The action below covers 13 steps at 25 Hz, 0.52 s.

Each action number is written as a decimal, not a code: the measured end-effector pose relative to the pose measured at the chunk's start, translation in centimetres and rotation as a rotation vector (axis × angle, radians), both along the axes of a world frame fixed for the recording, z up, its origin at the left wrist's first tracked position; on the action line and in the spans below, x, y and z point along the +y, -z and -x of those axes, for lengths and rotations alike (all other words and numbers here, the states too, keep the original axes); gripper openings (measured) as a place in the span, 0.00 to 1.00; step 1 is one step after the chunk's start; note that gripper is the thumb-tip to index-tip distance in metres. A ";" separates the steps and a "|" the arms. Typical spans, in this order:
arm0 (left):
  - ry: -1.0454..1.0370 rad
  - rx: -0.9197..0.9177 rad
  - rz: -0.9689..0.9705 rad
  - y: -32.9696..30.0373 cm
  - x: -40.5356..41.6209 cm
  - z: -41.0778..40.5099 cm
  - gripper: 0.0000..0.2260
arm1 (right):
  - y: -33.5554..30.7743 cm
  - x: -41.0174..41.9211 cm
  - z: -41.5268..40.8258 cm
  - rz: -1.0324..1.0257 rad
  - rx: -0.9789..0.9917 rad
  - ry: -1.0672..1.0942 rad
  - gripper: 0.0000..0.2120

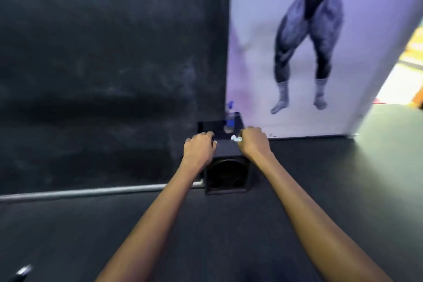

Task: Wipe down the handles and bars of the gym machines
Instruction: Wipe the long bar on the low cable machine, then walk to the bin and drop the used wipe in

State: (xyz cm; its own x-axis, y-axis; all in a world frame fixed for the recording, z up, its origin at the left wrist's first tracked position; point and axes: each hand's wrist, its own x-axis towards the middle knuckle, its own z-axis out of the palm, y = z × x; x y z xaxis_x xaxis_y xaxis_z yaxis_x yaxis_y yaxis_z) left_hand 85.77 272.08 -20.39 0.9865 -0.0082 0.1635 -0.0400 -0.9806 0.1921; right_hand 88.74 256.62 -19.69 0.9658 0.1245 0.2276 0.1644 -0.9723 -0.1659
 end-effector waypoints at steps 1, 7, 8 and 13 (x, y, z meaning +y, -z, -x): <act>0.061 -0.006 0.018 -0.4 -4.2 -1.9 0.15 | -0.7 -4.0 -1.0 0.002 -0.002 0.057 0.13; 0.454 -0.029 0.074 -1.7 -29.5 -7.5 0.15 | -2.0 -27.8 -1.0 -0.049 -0.041 0.431 0.13; 0.537 -0.025 0.069 -2.0 -33.7 -7.7 0.15 | -1.8 -31.7 -0.3 -0.088 -0.043 0.509 0.13; 0.911 0.010 0.033 -2.2 -53.0 -6.9 0.17 | -0.1 -48.8 5.1 -0.154 -0.091 0.851 0.17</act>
State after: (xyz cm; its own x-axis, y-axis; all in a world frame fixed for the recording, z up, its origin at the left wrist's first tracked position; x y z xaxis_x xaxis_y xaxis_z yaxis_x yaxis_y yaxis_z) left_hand 92.64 219.12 -18.15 0.6016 -0.7808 0.1685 -0.7948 -0.5641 0.2240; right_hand 83.66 207.85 -19.58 0.6938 -0.6705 0.2628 -0.5894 -0.7384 -0.3276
